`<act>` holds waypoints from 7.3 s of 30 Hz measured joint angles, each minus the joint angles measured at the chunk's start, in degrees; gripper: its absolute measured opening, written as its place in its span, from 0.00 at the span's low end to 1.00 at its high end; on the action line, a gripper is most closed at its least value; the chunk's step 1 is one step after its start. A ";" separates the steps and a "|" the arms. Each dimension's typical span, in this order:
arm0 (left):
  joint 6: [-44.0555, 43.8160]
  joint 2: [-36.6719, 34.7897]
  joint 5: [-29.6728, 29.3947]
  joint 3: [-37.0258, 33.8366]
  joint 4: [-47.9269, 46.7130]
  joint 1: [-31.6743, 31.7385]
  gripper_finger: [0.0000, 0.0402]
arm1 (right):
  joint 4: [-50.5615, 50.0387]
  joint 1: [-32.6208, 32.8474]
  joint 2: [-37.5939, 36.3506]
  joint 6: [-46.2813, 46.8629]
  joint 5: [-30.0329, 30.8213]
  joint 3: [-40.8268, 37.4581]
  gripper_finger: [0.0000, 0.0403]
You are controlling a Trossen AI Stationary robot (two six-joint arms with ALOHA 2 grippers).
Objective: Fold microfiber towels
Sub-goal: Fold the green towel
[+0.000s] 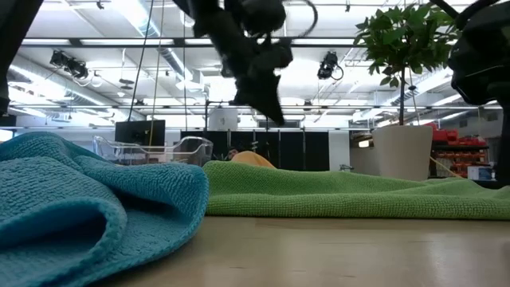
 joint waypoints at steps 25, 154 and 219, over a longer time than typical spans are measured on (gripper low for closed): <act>-1.74 8.13 -0.38 -5.90 -40.37 -2.68 0.05 | 1.75 -0.81 -0.40 -3.46 1.61 0.07 0.01; -42.57 -6.78 15.66 -29.45 28.64 -9.85 0.06 | -3.76 -23.90 -2.35 -37.42 -2.43 5.03 0.01; -70.02 2.55 5.24 -29.34 42.64 -17.43 0.04 | -6.06 -16.99 0.19 -30.28 1.12 5.08 0.01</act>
